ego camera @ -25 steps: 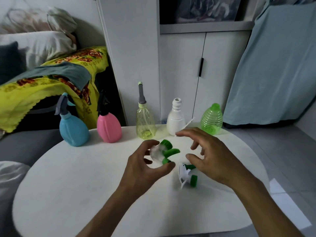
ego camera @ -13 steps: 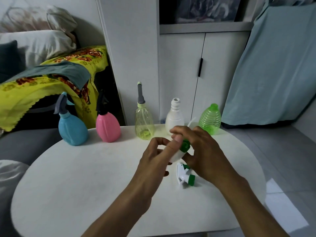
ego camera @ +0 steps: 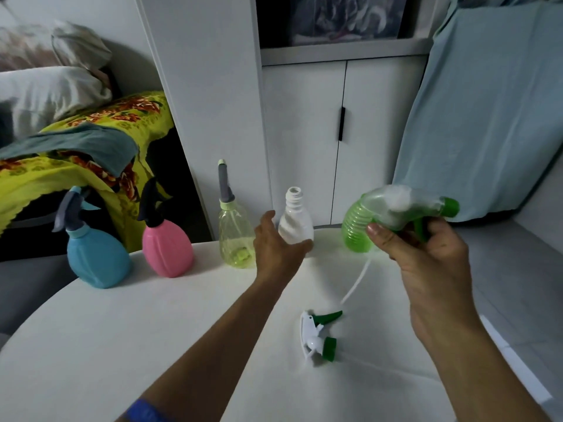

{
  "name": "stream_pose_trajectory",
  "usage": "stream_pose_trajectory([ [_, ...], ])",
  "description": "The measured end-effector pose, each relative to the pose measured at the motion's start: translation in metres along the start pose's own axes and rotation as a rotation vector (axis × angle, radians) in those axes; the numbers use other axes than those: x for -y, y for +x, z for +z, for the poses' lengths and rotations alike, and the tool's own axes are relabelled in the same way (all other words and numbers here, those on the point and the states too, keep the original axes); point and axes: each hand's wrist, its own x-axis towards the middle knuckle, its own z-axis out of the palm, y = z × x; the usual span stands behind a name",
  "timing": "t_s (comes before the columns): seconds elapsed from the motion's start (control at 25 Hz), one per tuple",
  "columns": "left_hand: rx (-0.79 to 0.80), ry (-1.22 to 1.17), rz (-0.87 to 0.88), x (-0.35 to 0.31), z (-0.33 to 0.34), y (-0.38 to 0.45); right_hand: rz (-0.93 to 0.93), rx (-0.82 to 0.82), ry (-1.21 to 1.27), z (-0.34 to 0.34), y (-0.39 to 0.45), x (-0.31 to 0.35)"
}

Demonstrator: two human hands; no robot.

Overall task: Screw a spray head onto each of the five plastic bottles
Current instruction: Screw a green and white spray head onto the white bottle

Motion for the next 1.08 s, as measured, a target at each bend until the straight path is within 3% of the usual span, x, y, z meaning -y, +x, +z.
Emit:
stream_pose_trajectory([
  [0.12,0.042,0.088,-0.053,0.012,0.022,0.030,-0.026,-0.025,-0.100,-0.002,0.003,0.000],
  [0.28,0.034,-0.067,-0.100,0.017,0.035,0.049,-0.136,-0.033,-0.272,-0.007,0.007,0.000],
  [0.4,-0.037,-0.102,-0.029,0.009,0.033,0.036,-0.163,-0.030,-0.305,-0.011,0.010,-0.002],
  [0.56,0.041,-0.088,0.183,-0.007,-0.004,-0.006,-0.107,-0.083,-0.158,-0.016,0.014,-0.004],
  [0.64,0.044,0.025,0.314,-0.009,-0.045,-0.028,-0.034,-0.096,-0.056,-0.013,0.011,-0.002],
  [0.8,-0.068,0.533,0.576,0.016,-0.137,-0.064,0.099,-0.087,0.049,-0.007,0.004,0.006],
  [0.92,-0.179,0.657,0.529,0.047,-0.183,-0.088,0.150,-0.041,0.159,0.004,-0.010,0.011],
  [1.08,-0.155,0.646,0.479,0.063,-0.198,-0.104,0.162,0.035,0.246,0.028,-0.031,0.012],
])
